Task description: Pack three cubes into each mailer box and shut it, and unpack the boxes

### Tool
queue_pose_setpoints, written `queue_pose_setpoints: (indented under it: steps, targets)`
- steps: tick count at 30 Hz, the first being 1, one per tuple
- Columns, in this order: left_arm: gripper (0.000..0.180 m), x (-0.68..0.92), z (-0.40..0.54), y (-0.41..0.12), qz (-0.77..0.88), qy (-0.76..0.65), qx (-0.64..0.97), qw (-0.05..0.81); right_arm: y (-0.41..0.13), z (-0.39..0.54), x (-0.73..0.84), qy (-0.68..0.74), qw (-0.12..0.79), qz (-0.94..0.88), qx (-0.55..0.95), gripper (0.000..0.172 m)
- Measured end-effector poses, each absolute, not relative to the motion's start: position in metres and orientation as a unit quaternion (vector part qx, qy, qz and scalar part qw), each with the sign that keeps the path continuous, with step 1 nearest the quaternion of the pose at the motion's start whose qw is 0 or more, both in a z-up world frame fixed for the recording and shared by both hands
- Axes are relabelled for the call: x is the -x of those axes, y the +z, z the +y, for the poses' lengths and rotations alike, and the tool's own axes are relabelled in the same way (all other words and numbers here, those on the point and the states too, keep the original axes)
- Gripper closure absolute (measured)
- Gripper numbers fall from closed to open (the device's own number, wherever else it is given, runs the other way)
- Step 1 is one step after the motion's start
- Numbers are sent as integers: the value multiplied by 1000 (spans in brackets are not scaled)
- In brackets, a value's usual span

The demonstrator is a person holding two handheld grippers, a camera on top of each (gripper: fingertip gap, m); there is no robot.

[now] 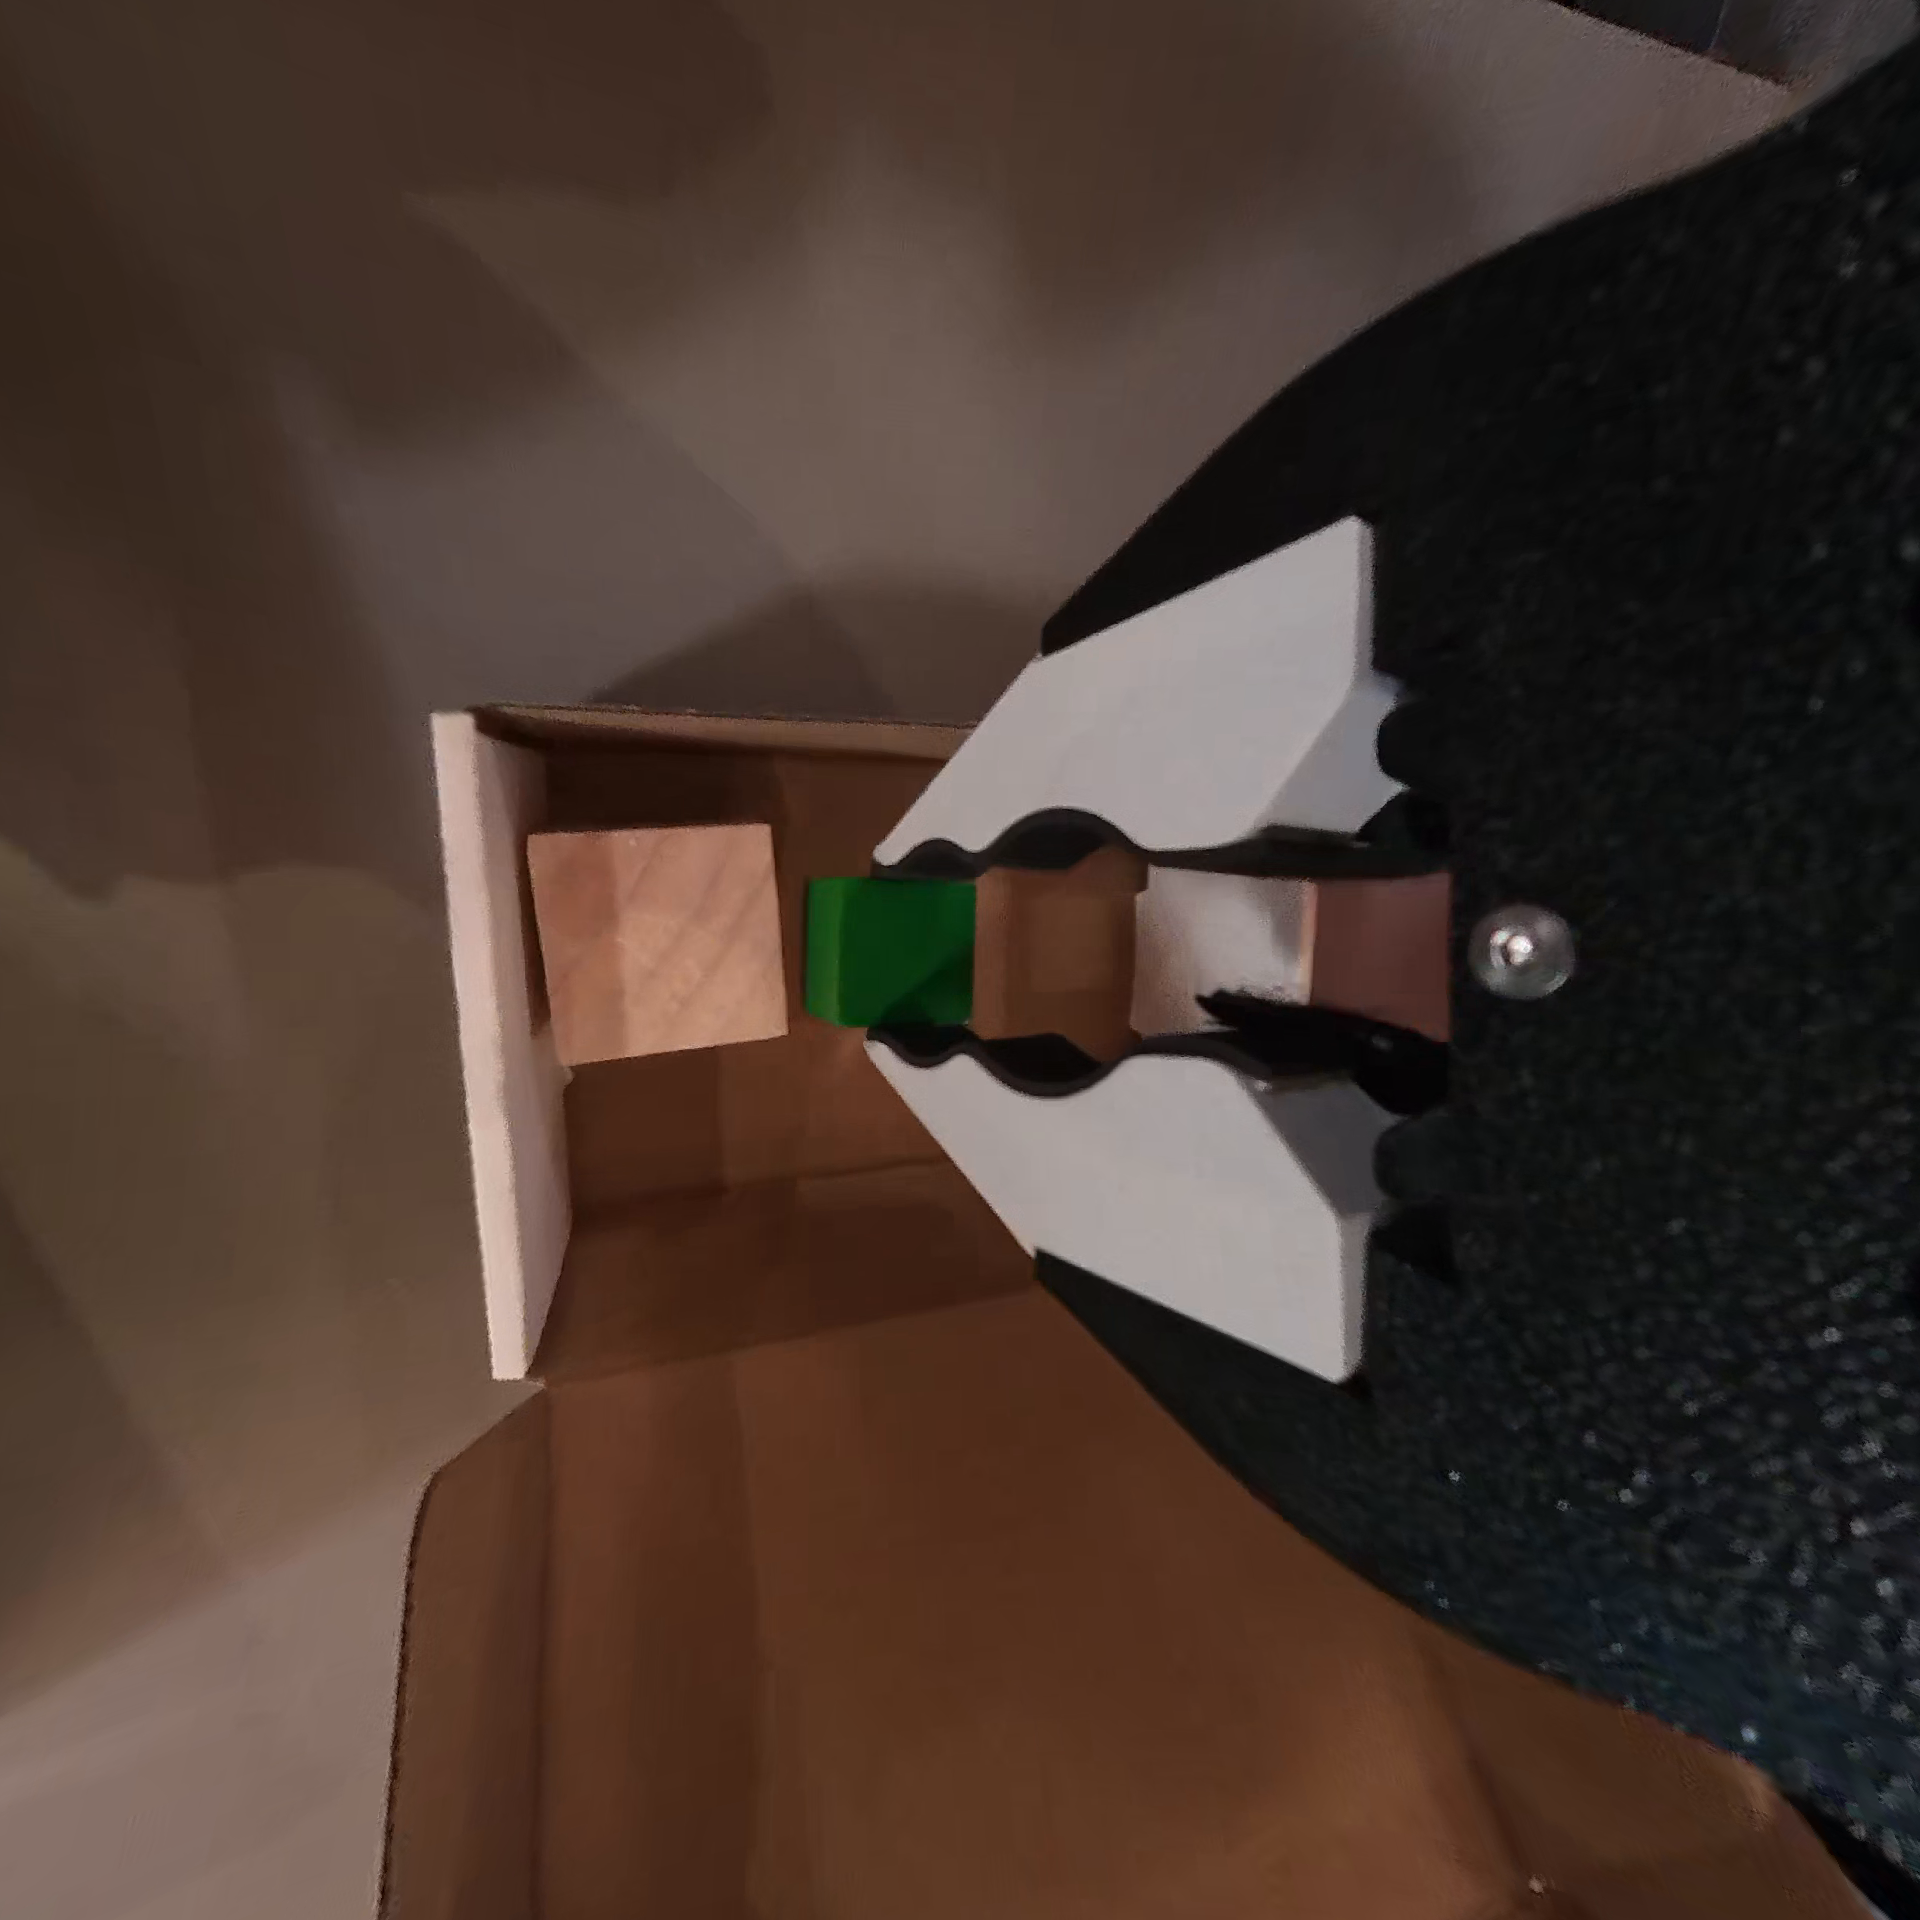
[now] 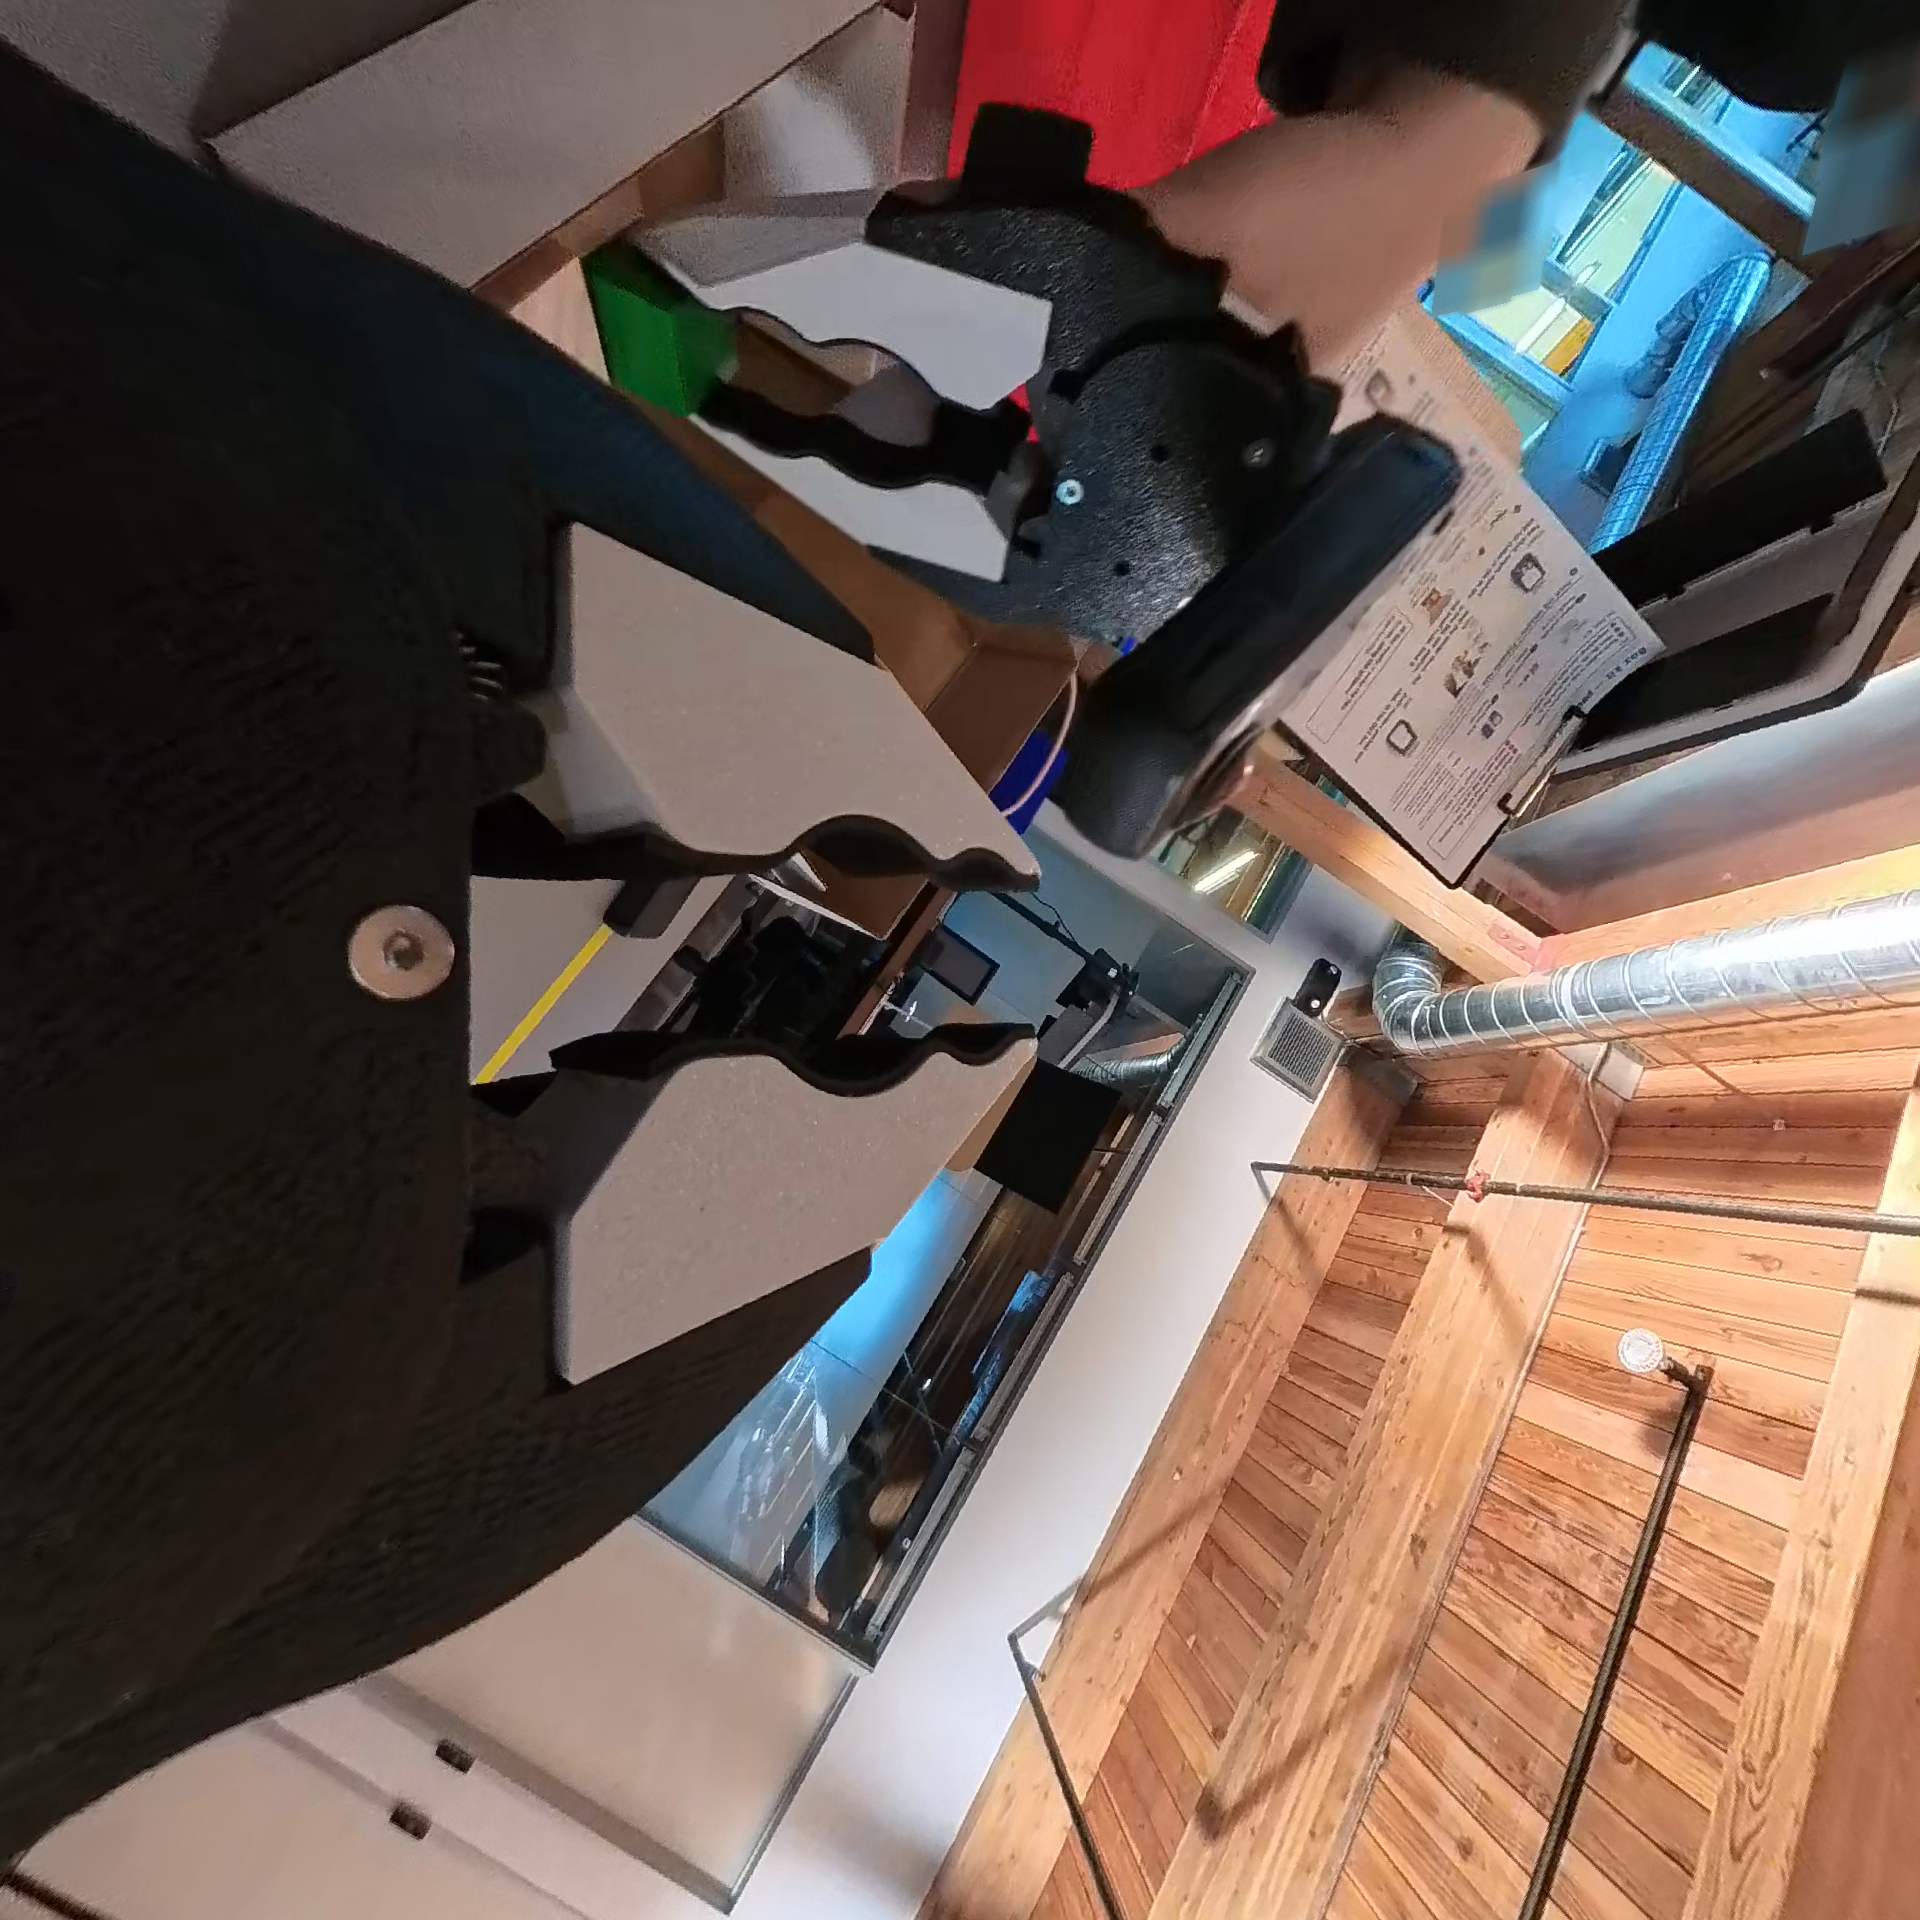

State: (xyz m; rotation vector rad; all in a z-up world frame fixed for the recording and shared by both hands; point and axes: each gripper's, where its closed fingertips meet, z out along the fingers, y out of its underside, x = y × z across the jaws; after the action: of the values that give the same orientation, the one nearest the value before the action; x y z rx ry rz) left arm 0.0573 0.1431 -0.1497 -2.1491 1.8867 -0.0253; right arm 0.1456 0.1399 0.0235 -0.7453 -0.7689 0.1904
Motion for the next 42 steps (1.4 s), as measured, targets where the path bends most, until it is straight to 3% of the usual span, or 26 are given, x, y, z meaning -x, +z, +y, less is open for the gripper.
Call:
queue_pose_setpoints:
  steps: [1, 42]
  targets:
    - [155, -58, 144, -152, 652, -15, 746, 135, 24, 140, -145, 92, 856, -366, 354, 148]
    - [155, -58, 141, -174, 634, -43, 767, 90, 17, 138, -137, 94, 844, -387, 359, 150]
